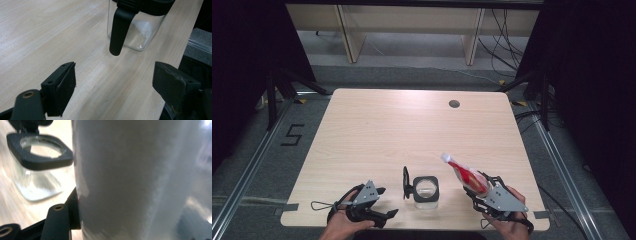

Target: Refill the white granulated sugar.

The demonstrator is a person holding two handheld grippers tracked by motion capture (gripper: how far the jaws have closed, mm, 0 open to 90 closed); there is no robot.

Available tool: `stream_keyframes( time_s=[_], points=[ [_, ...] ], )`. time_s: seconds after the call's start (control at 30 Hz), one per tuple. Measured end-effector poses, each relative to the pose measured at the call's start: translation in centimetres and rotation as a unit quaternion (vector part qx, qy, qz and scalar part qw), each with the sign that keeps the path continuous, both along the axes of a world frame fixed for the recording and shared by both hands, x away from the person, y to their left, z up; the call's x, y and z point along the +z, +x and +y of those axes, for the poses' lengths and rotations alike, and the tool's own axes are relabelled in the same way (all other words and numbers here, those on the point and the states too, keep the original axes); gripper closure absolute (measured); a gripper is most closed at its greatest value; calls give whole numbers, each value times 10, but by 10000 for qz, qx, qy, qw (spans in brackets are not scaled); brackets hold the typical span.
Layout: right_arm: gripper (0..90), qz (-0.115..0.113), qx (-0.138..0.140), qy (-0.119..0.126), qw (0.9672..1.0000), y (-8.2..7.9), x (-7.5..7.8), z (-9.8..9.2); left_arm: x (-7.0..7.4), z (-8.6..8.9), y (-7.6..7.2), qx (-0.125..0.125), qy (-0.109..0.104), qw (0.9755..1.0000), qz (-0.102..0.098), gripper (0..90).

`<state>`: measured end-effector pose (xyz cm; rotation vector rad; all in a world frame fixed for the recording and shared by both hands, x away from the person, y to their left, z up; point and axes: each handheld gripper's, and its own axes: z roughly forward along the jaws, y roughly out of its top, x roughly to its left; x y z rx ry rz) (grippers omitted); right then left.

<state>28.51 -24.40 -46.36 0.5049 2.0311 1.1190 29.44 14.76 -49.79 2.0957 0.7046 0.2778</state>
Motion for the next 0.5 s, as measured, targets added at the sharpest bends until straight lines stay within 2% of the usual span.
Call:
stream_keyframes(
  time_s=[0.03, 0.07, 0.13, 0.27, 0.33, 0.37, 0.4, 0.43, 0.47, 0.5],
  points=[
    [418, -125, 3, -267, 9996, -3, 1, 3, 0, 0, 0, 3, -17, 10000, 4, 185],
    [418, -109, 26, -289, 9995, -5, 1, 4, 0, 0, 0, 2, -9, 10000, 0, 185],
    [418, -247, 35, -529, 9983, -8, 1, 7, 0, -1, 0, 6, -40, 10000, 3, 184],
    [419, -353, 6, -851, 9957, -12, 0, 12, 0, -1, 0, -22, -33, 10000, -1, 185],
    [419, -588, -13, -1207, 9910, -13, 1, 14, 0, 0, 0, -5, -33, 10000, 2, 184],
    [419, -739, -36, -1503, 9859, -14, 1, 15, 0, 0, 0, 7, -38, 10000, 8, 184],
    [419, -739, -36, -1503, 9859, -14, 1, 15, 0, 0, 0, 7, -38, 10000, 8, 185],
    [419, -885, -65, -1767, 9803, -16, 1, 17, 0, 0, 0, -9, 12, 10000, -7, 185],
    [419, -885, -65, -1767, 9803, -16, 1, 17, 0, 0, 0, -1, -7, 10000, -2, 185],
    [419, -943, -100, -1890, 9774, -18, 1, 18, -1, -1, 0, 4, -44, 10000, 8, 185]
  ],
)
